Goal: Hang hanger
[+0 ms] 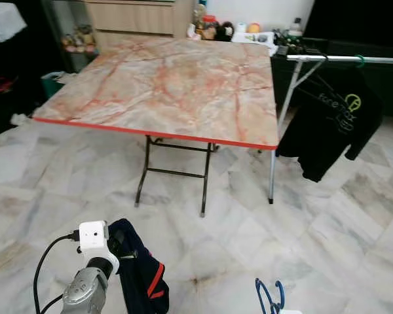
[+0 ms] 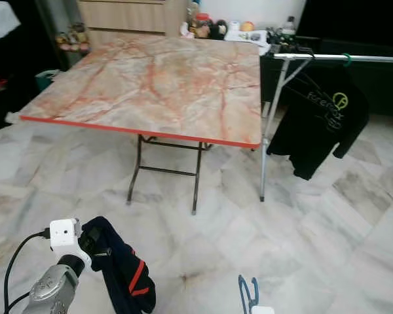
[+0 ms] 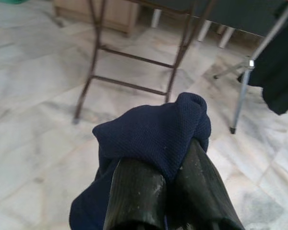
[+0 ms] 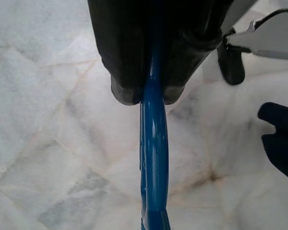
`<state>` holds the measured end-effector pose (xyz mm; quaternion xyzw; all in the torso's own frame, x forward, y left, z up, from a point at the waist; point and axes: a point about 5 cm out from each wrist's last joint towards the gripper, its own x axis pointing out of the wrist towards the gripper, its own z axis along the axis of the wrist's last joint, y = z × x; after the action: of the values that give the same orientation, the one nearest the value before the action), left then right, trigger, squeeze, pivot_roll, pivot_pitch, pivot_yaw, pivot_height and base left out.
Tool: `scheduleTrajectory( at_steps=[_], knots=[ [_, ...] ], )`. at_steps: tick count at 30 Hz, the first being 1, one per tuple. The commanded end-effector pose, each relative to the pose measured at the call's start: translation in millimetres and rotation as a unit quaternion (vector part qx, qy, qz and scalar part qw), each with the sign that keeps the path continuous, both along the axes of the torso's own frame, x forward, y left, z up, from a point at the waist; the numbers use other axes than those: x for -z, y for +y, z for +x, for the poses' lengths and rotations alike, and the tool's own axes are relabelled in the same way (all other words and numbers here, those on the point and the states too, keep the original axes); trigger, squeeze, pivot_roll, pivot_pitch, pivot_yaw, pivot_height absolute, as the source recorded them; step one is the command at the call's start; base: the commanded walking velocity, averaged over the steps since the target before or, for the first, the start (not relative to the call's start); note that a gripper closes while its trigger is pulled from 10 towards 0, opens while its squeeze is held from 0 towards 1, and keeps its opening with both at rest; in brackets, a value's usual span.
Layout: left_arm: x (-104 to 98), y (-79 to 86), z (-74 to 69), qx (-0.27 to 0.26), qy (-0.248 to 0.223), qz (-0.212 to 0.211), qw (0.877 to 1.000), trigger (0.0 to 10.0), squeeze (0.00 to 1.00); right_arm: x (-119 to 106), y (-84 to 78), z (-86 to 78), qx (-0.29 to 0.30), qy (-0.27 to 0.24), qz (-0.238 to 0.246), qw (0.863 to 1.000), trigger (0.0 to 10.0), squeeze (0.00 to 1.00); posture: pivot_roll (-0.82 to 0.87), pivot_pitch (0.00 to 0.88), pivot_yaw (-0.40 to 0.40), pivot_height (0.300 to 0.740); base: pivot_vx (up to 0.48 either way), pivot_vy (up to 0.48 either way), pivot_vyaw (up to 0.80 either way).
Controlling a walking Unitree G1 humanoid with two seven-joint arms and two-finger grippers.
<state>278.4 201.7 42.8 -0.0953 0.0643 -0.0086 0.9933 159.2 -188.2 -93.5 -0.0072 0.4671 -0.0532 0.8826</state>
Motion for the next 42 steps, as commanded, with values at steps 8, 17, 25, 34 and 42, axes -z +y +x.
scheduleTrajectory(
  at_steps=[8,17,25,34,42],
  knots=[
    [-5.5,0.6,2.4,0.004,-0.009,-0.003,1.0,10.0,0.0,1.8,-0.5,-3.9,0.002,0.011,-0.001,1.0,10.0,0.0,0.04,0.058,0.036,0.74,0.414,0.0,0.0],
    [-6.4,2.3,2.6,0.003,-0.009,-0.003,1.0,10.0,0.0,2.2,-1.3,-4.0,0.006,0.02,-0.009,1.0,10.0,0.0,0.04,0.067,0.034,0.74,0.415,0.0,-0.17],
    [-8.4,3.7,2.1,-0.001,-0.013,-0.003,1.0,10.0,0.0,2.1,-2.0,-4.0,0.007,0.019,-0.01,1.0,10.0,0.0,0.04,0.072,0.032,0.74,0.414,0.0,-0.67],
    [-73.8,22.6,20.9,-0.032,-0.123,0.008,0.992,10.0,0.0,1.7,1.1,-2.4,-0.007,0.016,-0.007,1.0,10.0,0.0,0.05,0.079,0.027,0.74,0.414,0.0,0.0],
    [-254.7,19.9,46.3,0.017,-0.376,0.024,0.926,10.0,0.0,1.7,1.0,-2.1,-0.023,0.02,-0.011,0.999,10.0,0.0,0.08,0.071,0.023,0.74,0.364,0.0,0.0]
  ],
)
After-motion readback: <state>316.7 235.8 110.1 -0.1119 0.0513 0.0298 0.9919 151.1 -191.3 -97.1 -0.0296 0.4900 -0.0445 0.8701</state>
